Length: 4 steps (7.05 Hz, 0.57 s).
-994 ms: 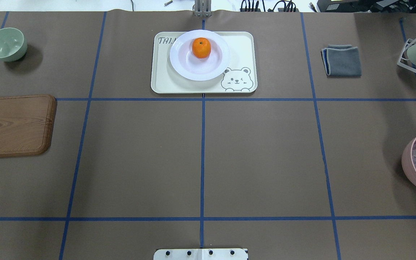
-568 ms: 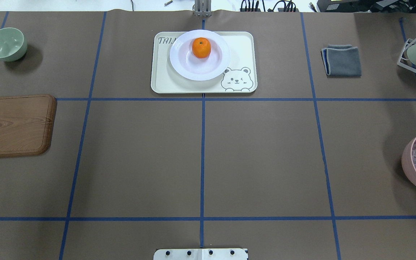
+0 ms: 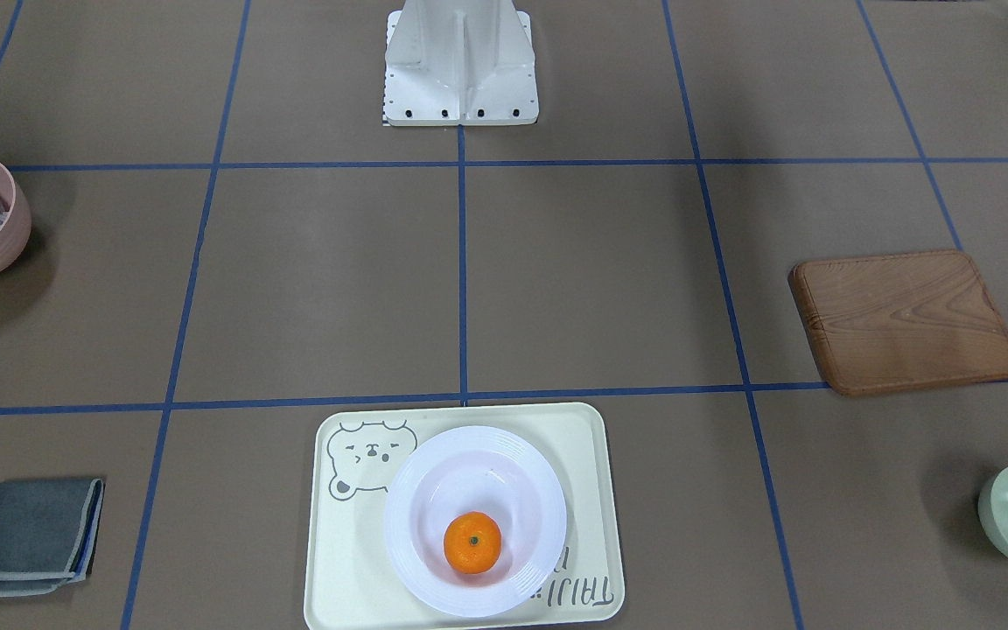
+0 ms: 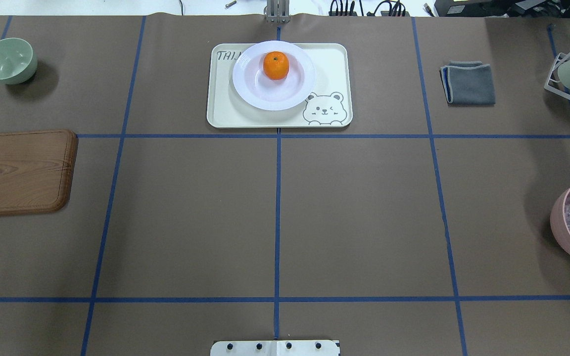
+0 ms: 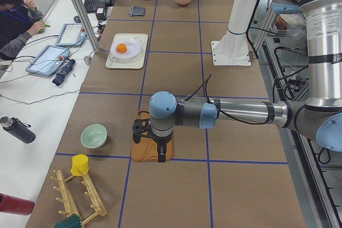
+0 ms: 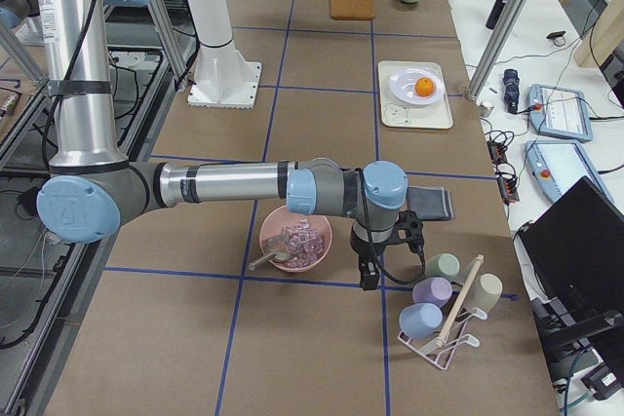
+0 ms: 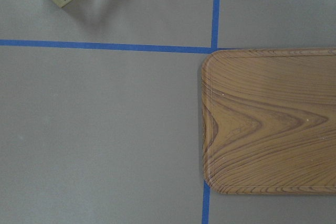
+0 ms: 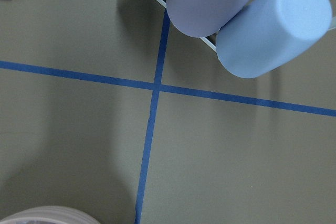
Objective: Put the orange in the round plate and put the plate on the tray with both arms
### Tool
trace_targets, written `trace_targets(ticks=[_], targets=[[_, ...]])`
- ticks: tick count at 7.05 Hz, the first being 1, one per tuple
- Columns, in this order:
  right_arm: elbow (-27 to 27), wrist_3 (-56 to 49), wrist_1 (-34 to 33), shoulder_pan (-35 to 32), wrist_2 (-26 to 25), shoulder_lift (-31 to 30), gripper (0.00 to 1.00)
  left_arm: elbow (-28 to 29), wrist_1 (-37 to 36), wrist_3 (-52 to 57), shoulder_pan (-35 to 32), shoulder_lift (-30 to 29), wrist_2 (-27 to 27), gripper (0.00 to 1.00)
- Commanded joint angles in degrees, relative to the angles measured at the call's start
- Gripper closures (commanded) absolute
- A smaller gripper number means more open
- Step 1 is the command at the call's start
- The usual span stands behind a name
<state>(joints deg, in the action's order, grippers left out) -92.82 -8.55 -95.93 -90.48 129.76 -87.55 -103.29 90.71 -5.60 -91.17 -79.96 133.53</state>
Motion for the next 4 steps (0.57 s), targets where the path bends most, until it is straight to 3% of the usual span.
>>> trace_targets(ticks=[1,4], targets=[[-0.52,0.03,0.13,0.04,-0.03,-0.60,0.00,0.28,-0.18,-0.02,0.02,0.42,0.59,0.02],[-0.52,0.11,0.13,0.04,0.06,-0.61,0.00,0.72,-0.18,-0.11,0.03,0.42,0.50,0.02]])
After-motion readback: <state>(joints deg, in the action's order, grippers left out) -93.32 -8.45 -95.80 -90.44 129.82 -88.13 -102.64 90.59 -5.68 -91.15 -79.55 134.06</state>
